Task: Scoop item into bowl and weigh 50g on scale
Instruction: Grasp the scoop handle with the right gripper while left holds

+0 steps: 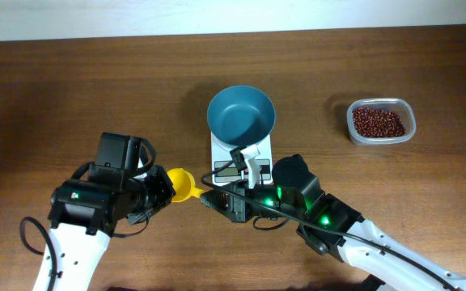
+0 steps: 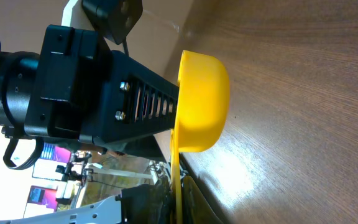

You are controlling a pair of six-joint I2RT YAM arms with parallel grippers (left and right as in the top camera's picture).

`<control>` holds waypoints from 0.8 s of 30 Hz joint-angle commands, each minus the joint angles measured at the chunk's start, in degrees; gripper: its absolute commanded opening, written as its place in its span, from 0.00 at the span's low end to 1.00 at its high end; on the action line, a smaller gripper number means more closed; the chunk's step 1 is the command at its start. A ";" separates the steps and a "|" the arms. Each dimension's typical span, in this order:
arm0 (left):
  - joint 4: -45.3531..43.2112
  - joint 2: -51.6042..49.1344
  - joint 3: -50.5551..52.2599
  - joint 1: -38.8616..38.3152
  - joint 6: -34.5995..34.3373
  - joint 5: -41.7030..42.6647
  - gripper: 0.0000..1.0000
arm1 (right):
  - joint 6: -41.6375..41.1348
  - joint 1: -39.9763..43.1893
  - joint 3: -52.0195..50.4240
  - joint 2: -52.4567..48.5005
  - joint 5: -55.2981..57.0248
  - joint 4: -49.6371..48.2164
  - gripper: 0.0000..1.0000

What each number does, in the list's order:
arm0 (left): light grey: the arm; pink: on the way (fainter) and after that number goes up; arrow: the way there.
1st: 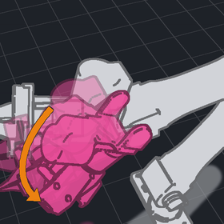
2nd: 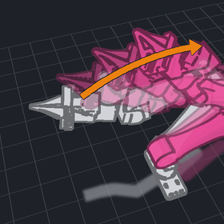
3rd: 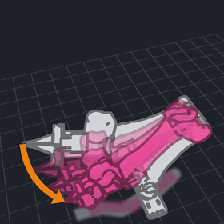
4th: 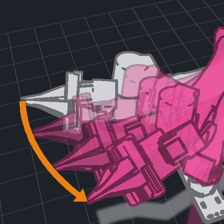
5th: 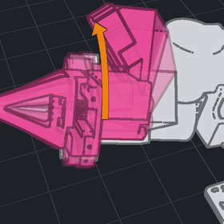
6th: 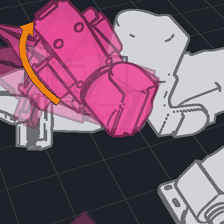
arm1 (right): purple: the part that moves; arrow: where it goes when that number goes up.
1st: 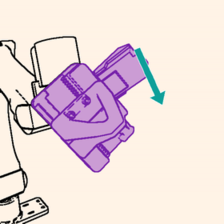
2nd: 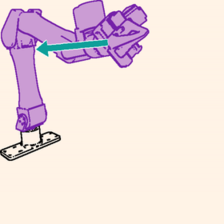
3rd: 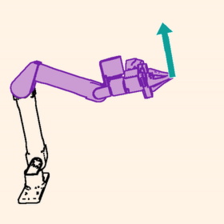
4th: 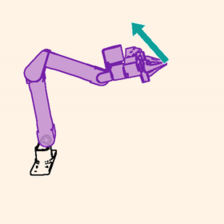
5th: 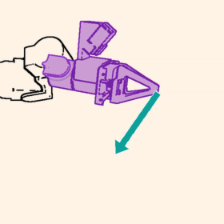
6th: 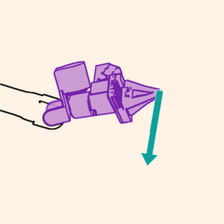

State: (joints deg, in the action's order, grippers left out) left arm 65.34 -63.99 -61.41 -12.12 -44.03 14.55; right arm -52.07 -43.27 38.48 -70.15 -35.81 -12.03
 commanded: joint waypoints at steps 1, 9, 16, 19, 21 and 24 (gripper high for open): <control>-0.13 -0.09 -0.46 -0.22 -1.40 -0.85 0.00 | 0.55 -0.33 1.03 -0.42 -0.07 -0.22 0.09; -0.13 -0.09 -0.46 -0.22 -1.40 -0.83 0.00 | 0.50 -0.33 1.03 -0.42 0.83 -0.46 0.09; -0.13 -0.09 -0.46 -0.22 -1.40 -0.83 0.00 | -1.44 -0.33 1.03 -0.42 2.32 -0.48 0.09; -0.13 -0.09 -0.46 -0.22 -1.40 -0.83 0.00 | -2.51 -0.33 1.03 -0.42 3.56 -0.46 0.09; -0.13 -0.09 -0.46 -0.22 -1.40 -0.83 0.00 | -2.73 -0.33 1.03 -0.42 3.56 -0.90 0.09; -0.13 -0.09 -0.46 -0.22 -1.40 -0.83 0.00 | -2.91 -0.33 1.03 -0.42 3.58 -0.87 0.09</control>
State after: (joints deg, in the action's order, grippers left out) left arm 65.28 -63.99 -61.41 -12.12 -44.88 14.50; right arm -54.33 -43.29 38.48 -70.15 -33.67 -12.47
